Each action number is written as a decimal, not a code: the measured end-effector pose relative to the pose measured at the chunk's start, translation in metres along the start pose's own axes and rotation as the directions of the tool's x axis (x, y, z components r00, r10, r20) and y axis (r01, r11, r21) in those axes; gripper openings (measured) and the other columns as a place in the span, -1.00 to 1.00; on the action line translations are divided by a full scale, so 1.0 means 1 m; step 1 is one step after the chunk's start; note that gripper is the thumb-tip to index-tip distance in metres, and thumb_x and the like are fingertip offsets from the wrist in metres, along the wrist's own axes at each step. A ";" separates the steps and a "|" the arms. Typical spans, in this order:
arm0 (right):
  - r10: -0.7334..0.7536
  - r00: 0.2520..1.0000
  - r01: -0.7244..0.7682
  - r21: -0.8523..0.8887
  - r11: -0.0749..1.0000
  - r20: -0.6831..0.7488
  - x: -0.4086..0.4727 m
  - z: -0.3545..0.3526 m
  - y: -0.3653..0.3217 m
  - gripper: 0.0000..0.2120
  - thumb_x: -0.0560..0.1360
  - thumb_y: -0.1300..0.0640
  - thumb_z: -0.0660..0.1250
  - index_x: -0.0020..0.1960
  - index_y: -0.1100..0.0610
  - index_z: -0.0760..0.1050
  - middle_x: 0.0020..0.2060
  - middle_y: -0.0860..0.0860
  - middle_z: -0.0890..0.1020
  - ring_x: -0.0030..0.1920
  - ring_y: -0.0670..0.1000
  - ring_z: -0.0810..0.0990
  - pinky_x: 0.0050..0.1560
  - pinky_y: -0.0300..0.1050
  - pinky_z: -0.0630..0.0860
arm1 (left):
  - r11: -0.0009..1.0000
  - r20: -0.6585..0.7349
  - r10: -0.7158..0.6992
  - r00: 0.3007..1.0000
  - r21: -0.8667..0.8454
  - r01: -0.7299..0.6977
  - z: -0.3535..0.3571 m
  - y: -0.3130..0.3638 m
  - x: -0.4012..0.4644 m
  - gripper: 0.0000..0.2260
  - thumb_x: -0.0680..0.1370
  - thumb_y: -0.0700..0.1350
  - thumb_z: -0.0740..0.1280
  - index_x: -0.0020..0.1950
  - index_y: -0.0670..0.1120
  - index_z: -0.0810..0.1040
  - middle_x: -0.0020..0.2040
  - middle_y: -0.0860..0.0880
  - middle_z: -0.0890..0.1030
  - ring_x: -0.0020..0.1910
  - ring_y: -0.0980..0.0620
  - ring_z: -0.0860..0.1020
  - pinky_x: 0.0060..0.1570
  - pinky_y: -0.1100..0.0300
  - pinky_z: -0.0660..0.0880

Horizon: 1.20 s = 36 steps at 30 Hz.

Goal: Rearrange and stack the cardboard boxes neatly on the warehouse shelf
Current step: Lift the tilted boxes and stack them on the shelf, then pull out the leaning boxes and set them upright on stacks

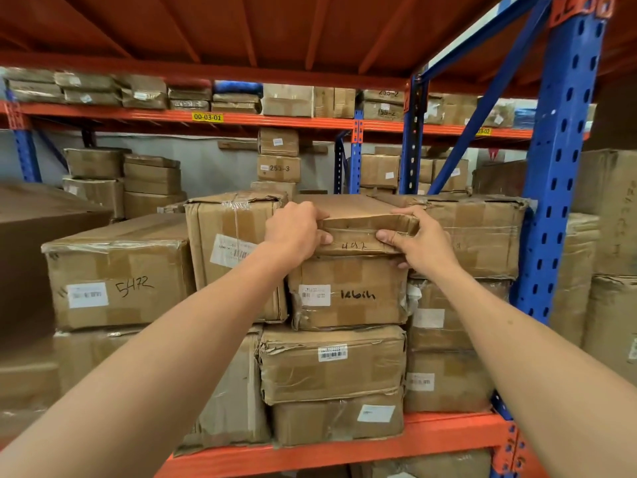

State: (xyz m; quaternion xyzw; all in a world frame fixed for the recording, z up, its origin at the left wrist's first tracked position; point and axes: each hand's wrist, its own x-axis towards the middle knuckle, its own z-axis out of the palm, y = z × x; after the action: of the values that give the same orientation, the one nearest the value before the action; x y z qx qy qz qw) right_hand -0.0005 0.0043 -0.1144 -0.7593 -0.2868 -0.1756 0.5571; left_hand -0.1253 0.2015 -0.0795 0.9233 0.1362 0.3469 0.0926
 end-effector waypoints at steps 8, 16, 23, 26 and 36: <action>0.042 0.999 -0.041 -0.086 0.995 0.005 -0.001 0.002 -0.003 -0.58 0.43 -0.11 0.56 0.22 -0.23 0.47 -0.02 -0.13 0.59 -0.30 0.12 0.72 -0.36 0.10 0.68 | 1.000 0.014 -0.010 1.000 0.012 0.010 0.001 0.001 -0.005 -0.53 0.54 0.09 0.44 0.44 0.11 0.50 0.20 -0.13 0.64 0.22 -0.22 0.56 0.07 0.02 0.47; 0.017 1.000 -0.019 -0.097 0.995 -0.017 -0.034 0.013 0.000 -0.34 0.61 -0.07 0.36 0.55 -0.22 0.04 0.44 0.13 0.44 0.29 0.24 0.53 0.25 0.26 0.50 | 0.989 0.038 0.088 0.995 0.116 -0.092 0.011 -0.012 -0.052 -0.27 0.61 -0.23 0.30 0.64 0.14 -0.03 0.54 -0.39 0.15 0.14 -0.28 0.58 0.07 -0.11 0.57; -0.322 0.918 0.200 -0.433 0.879 -0.230 -0.068 0.047 -0.037 -0.32 0.58 -0.18 0.29 0.57 -0.01 0.07 0.59 0.24 0.06 0.53 0.29 0.09 0.41 0.35 0.19 | 0.882 0.070 0.380 0.922 0.273 -0.384 -0.028 -0.083 -0.111 -0.26 0.57 -0.14 0.37 0.65 0.05 0.07 0.59 -0.32 0.14 0.26 -0.27 0.54 0.08 -0.02 0.57; -0.441 0.878 0.329 -0.437 0.837 -0.184 -0.066 0.081 -0.082 -0.35 0.54 -0.21 0.21 0.53 0.03 0.15 0.55 0.27 0.15 0.50 0.28 0.14 0.44 0.29 0.15 | 0.885 -0.051 0.365 0.930 0.331 -0.329 -0.056 -0.125 -0.123 -0.33 0.58 -0.16 0.35 0.64 0.00 0.14 0.55 -0.33 0.23 0.46 -0.30 0.35 0.44 -0.06 0.30; -0.576 0.816 0.570 -0.244 0.785 0.053 -0.121 0.299 -0.242 -0.35 0.49 -0.27 0.23 0.50 -0.06 0.24 0.51 0.24 0.24 0.46 0.28 0.22 0.40 0.26 0.22 | 0.905 -0.112 0.019 0.993 0.424 0.031 -0.187 -0.333 -0.206 -0.31 0.64 0.05 0.24 0.66 0.05 -0.06 0.61 -0.27 0.11 0.56 -0.24 0.16 0.52 -0.03 0.09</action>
State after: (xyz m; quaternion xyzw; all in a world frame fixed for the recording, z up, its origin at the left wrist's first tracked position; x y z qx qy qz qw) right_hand -0.2627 0.3104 -0.1001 -0.6979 -0.4722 -0.3803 0.3812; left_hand -0.4608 0.4660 -0.1561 0.8996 0.2164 0.3606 -0.1177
